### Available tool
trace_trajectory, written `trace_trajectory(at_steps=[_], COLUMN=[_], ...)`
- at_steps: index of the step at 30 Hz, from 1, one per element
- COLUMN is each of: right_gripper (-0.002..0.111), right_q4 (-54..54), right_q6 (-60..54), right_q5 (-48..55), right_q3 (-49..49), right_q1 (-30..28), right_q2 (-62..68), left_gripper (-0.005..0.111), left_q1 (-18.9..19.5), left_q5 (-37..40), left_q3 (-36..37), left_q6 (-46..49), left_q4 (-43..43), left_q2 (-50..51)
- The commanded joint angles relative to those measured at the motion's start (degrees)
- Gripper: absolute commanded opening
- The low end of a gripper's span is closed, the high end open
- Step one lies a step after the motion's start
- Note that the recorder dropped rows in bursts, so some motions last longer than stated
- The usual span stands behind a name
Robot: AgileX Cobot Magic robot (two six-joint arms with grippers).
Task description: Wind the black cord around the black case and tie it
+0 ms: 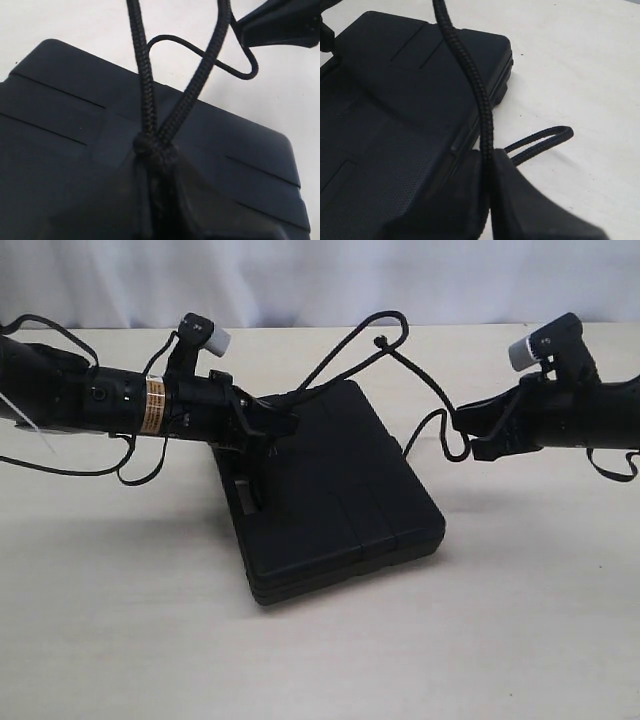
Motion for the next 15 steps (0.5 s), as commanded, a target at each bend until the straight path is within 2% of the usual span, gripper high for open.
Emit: trace_trajectory(at_steps=[1,4,9,15], right_gripper=[0.004,0.004,0.004,0.004], right_q4=[-0.56,0.00,3.49,3.49], right_q6=[-1.85,-1.85,-1.85,-1.85], right_q5=[2.63,4.87,8.07,9.72], right_q3=[0.26,0.26,0.26,0.26], right_q1=[0.05,0.05,0.05,0.05], right_q2=[-0.44,-0.44,-0.44,-0.34], left_gripper=[0.000,0.000,0.000,0.000], left_q1=[0.25,0.25,0.01,0.01], left_q5=[0.30,-0.05,-7.07,-8.00], left_q3=[-0.40,-0.40,-0.40,-0.40], left_q6=[-0.81,-0.81,-0.81,-0.81], left_q4=[-0.98,0.96,1.87,3.42], left_q2=[-0.78,-0.54,0.93,1.03])
